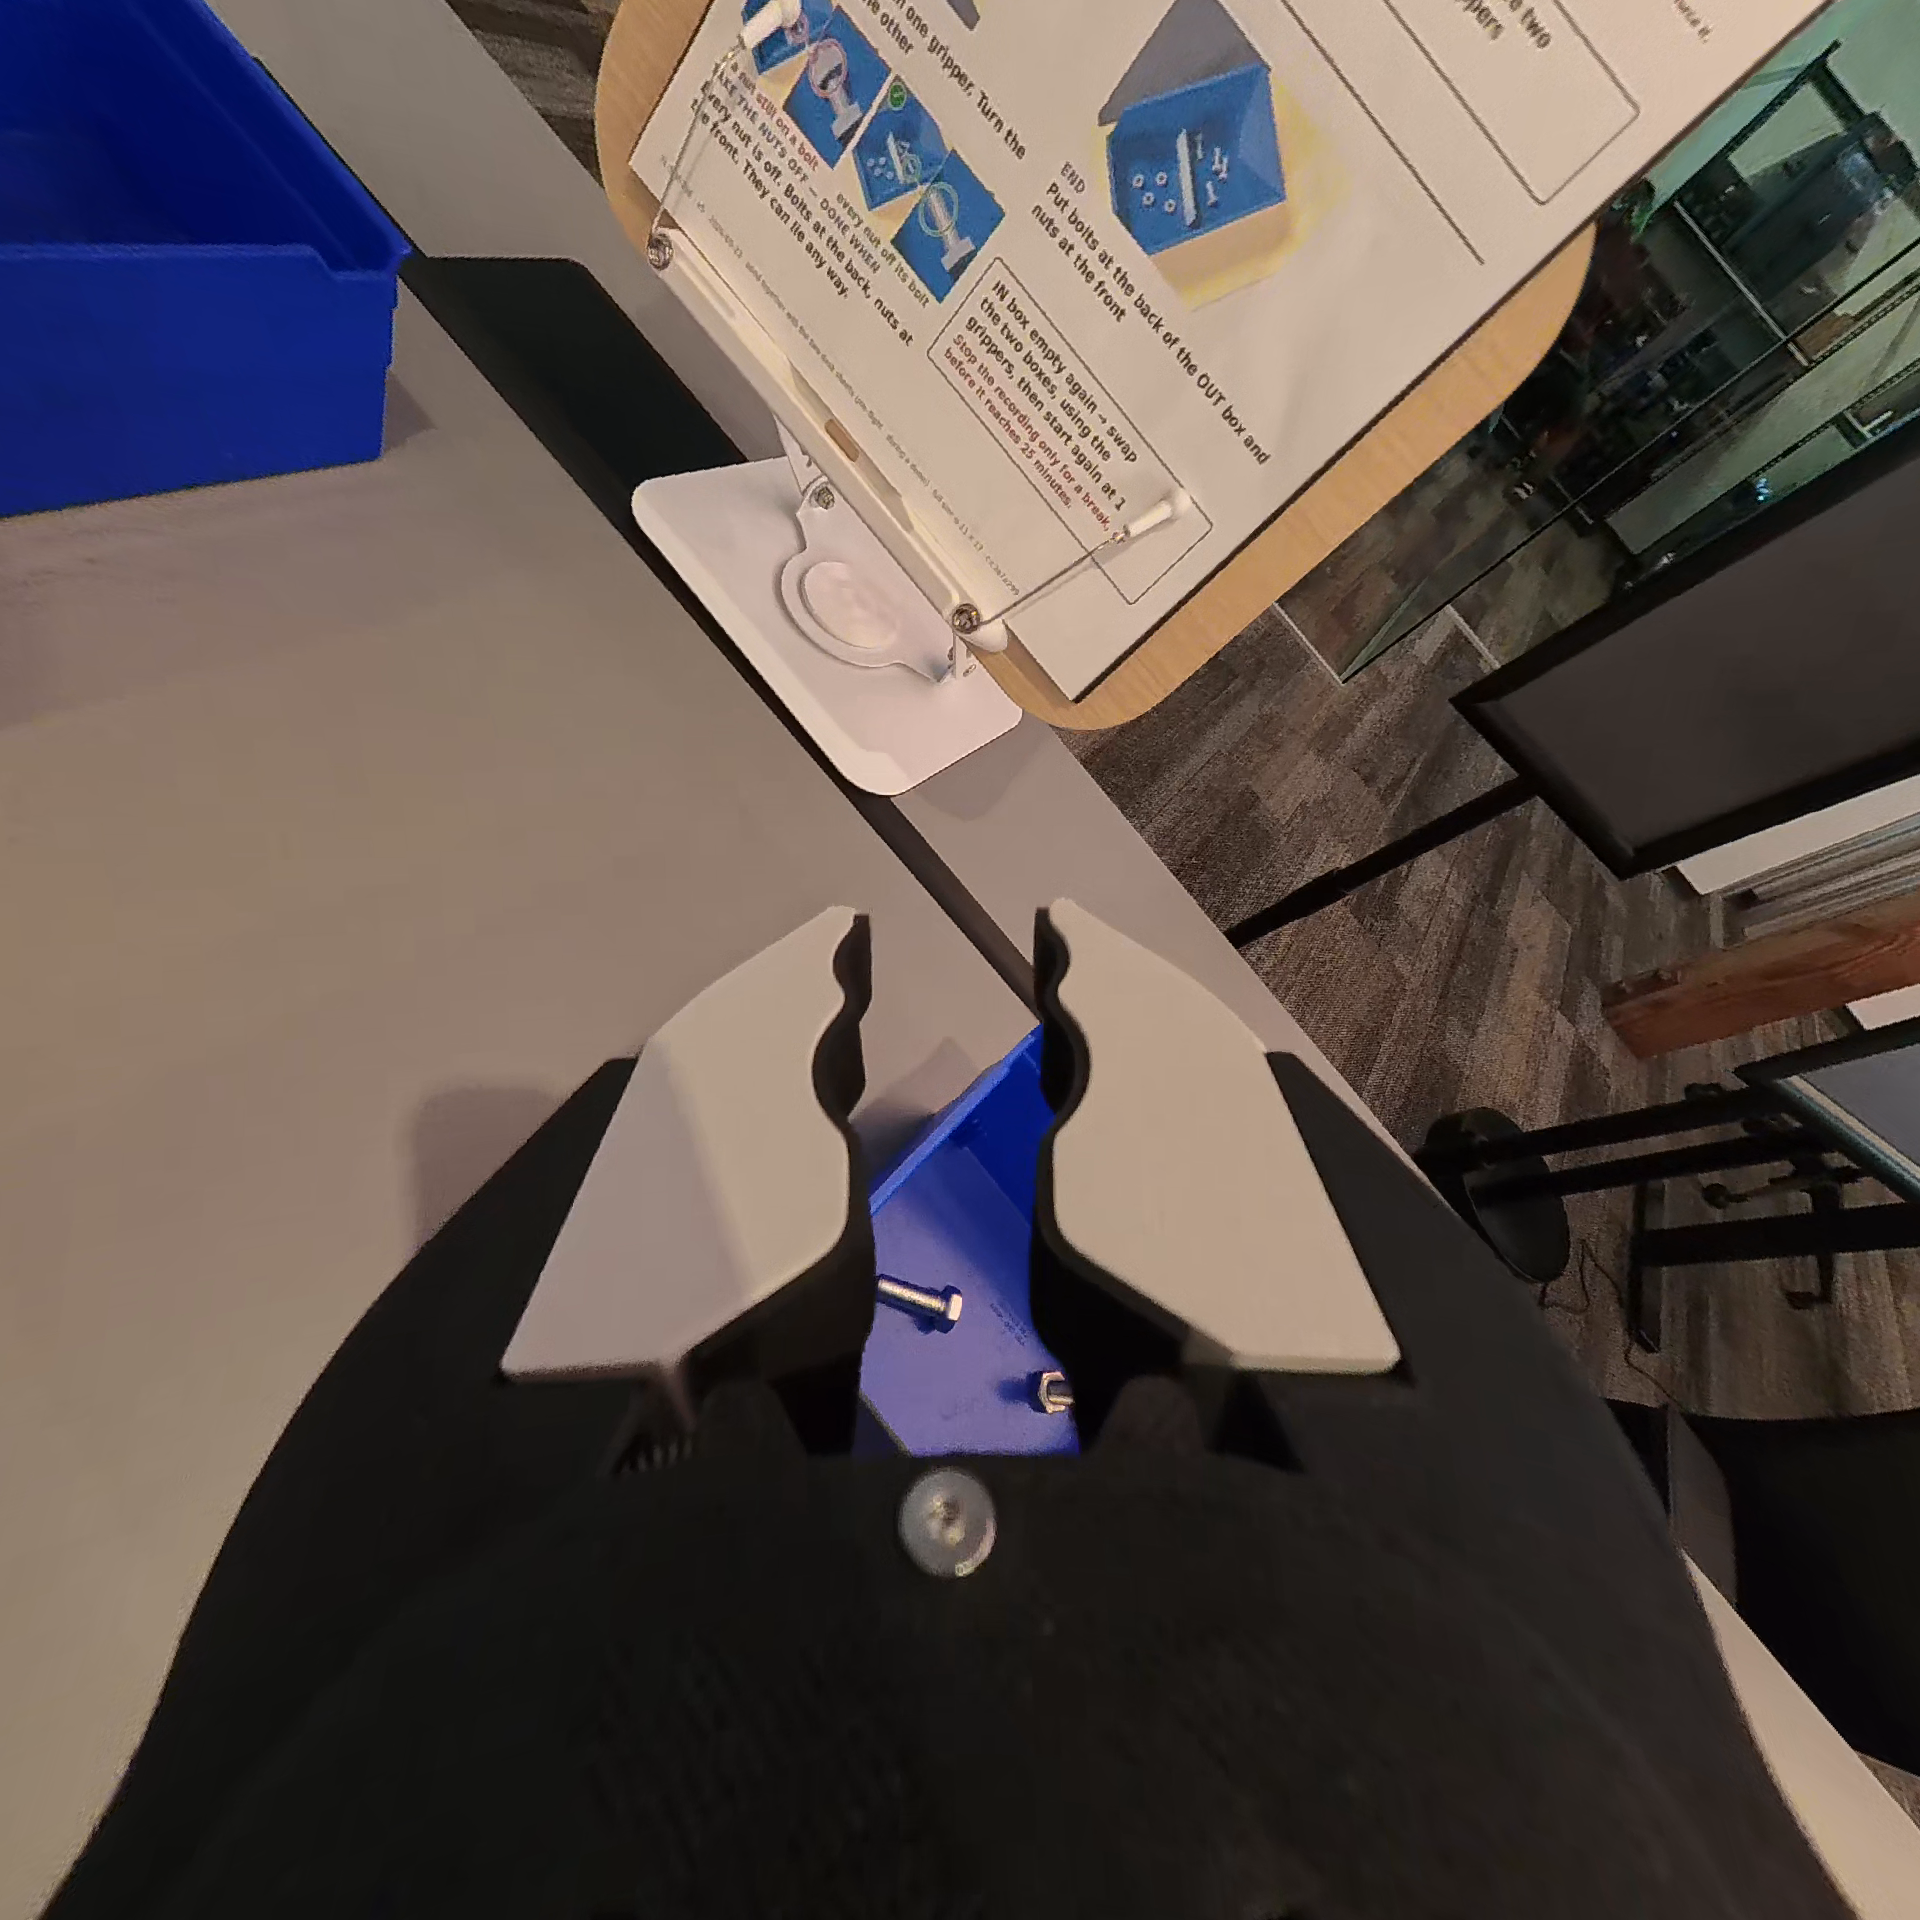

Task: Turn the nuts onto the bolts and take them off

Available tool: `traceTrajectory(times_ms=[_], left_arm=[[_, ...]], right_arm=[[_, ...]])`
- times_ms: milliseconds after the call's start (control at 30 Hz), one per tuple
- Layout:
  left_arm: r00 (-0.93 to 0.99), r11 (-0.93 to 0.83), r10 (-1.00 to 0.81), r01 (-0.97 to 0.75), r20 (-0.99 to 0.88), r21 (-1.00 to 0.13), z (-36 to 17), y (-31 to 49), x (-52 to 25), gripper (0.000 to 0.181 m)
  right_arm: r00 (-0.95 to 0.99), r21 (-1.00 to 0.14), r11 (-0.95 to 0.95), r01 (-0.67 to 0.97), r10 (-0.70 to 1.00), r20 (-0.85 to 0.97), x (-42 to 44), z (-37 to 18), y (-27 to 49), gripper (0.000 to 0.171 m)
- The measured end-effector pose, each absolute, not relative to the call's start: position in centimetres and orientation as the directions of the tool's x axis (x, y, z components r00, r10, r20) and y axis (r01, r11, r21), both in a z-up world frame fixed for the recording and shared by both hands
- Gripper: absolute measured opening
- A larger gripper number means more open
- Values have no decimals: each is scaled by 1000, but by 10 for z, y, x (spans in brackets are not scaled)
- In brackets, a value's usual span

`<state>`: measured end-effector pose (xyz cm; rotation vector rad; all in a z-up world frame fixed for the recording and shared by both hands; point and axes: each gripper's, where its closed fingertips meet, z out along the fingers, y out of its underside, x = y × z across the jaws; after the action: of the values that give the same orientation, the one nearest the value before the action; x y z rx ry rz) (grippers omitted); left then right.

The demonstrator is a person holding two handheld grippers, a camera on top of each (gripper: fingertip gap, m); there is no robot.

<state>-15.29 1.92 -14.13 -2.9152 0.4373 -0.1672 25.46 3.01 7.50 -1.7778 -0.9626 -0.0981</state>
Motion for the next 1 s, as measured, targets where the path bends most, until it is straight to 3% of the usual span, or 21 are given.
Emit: traceTrajectory(times_ms=[333,500,700,833,900,1000], left_arm=[[960,-937,-281,-274,3,-217,-138,25,-162,18],[958,-948,-287,-287,-25,-140,-155,21,-164,20],[936,-930,-352,-351,-9,-105,-154,14,-161,9],[917,-902,-373,-325,137,-284,-122,26,-142,10],[872,-831,-449,-329,193,-448,-86,31,-124,10],[724,-586,-657,-316,209,-746,-8,29,-71,9]], right_arm=[[644,-728,-118,676,576,504,250,68,29,31],[636,-710,-128,693,572,518,252,65,30,32],[628,-701,-127,702,575,524,251,63,30,32],[627,-704,-115,700,572,529,248,65,29,32],[625,-725,-78,684,575,528,240,71,26,32],[590,-825,58,562,672,449,203,90,7,32]])
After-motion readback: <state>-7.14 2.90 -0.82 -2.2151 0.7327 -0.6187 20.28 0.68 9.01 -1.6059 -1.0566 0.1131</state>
